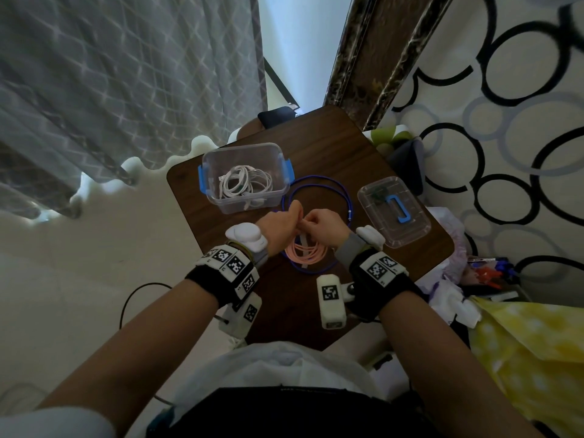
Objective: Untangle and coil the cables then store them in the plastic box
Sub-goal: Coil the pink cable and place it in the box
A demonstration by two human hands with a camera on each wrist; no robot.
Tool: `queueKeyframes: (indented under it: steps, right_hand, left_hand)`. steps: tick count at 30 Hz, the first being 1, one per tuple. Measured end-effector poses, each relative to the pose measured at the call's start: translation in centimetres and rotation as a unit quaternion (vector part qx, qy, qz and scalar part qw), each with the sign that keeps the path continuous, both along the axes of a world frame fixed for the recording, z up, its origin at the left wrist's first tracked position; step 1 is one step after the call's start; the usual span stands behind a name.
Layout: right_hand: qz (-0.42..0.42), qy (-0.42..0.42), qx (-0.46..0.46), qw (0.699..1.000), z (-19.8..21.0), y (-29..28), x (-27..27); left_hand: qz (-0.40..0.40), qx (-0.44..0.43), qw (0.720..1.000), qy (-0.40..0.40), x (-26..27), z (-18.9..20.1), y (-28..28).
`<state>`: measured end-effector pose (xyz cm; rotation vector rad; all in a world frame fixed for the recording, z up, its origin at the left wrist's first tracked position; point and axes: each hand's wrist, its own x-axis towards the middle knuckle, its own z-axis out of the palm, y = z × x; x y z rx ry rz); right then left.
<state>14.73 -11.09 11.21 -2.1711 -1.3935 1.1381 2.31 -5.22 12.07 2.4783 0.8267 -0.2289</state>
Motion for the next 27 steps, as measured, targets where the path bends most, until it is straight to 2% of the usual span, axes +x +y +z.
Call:
queueKeyframes:
  steps: [5,9,12,13,14,16,19,23,27]
  right_hand:
    - [-0.039,0.043,0.0,0.998,-1.1,-0.3,0.2]
    - [-0.124,0.186,0.04,0.974,-1.8,-1.6,0.5]
    - [-0.104,0.282,0.06,0.952,-1.6,-2.5,0.6]
    - [-0.079,0.284,0.078,0.953,-1.6,-2.7,0.7]
    - [-0.053,0.25,0.097,0.962,-1.5,-2.9,0.6]
    - [-0.019,0.138,0.135,0.981,-1.6,-2.9,0.4]
    - [-0.012,0.021,0.233,0.972,-2.1,-2.7,0.2]
    - [0.015,0.005,0.25,0.968,-2.8,-2.8,0.7]
    - [-0.014,0.075,0.256,0.964,-2.6,-3.3,1.1]
  left_hand:
    - [0.023,-0.022,0.999,-0.032,-0.3,-0.4,-0.1]
    - [0.067,-0.064,0.989,-0.114,-0.7,-1.1,-0.2]
    - [0.084,-0.102,0.985,-0.112,-0.7,-1.2,0.3]
    - [0.084,-0.114,0.985,-0.103,-0.6,-1.1,0.5]
    - [0.084,-0.126,0.984,-0.096,-0.6,-1.0,0.7]
    - [0.094,-0.152,0.981,-0.081,-0.5,-0.9,0.8]
    - [0.129,-0.185,0.971,-0.081,-0.6,-1.2,0.8]
    - [0.156,-0.249,0.951,-0.1,-0.9,-1.5,0.4]
    - [0.171,-0.287,0.934,-0.13,-0.7,-1.2,0.3]
